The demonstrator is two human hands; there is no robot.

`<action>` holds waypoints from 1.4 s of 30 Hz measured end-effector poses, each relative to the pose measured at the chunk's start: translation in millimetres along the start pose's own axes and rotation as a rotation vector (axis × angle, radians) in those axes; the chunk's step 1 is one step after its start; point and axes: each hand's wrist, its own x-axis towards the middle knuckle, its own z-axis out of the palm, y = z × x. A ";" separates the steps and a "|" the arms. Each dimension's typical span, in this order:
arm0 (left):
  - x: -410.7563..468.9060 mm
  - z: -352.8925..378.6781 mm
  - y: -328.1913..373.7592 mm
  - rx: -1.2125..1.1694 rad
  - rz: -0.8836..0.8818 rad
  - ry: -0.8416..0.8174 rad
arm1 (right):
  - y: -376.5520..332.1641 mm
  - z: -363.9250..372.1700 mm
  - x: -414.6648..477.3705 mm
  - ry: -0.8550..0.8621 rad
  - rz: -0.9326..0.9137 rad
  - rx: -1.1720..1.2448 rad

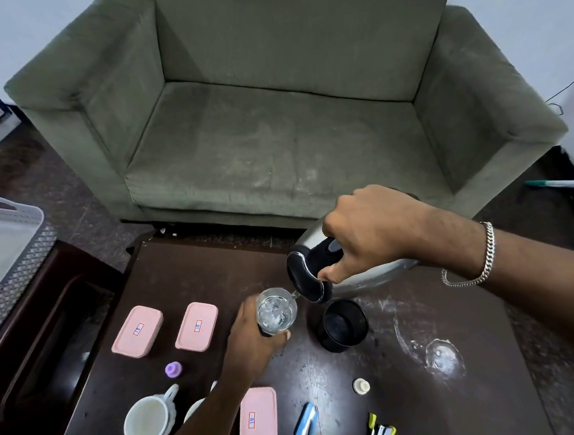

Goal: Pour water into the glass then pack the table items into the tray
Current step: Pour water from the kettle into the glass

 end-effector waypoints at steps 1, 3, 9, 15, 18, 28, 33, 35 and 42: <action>-0.1 -0.2 0.5 0.001 -0.002 -0.003 | 0.0 0.5 -0.4 -0.001 0.000 0.002; -0.6 -0.4 1.7 0.000 -0.016 -0.008 | 0.2 1.7 -0.7 -0.002 0.002 0.006; -0.7 1.2 2.4 -0.008 -0.028 -0.002 | 0.7 6.2 -0.7 -0.004 0.011 0.018; -0.6 0.0 3.3 -0.021 -0.032 -0.013 | 4.5 11.1 -0.1 -0.015 0.037 0.056; 0.2 -2.0 3.6 -0.031 -0.043 -0.027 | 6.7 15.5 -0.4 0.009 0.041 0.081; 4.3 -18.8 9.1 -0.053 -0.091 -0.131 | 18.5 20.6 -14.4 0.091 0.166 0.298; 2.5 -37.5 19.6 -0.027 -0.009 -0.144 | 27.1 17.4 -29.2 0.143 0.224 0.486; 3.7 -43.2 30.0 -0.040 0.024 -0.150 | 30.1 16.8 -35.3 0.160 0.243 0.567; 12.3 -52.2 70.7 -0.136 0.129 -0.166 | 36.3 20.0 -50.1 0.249 0.338 0.831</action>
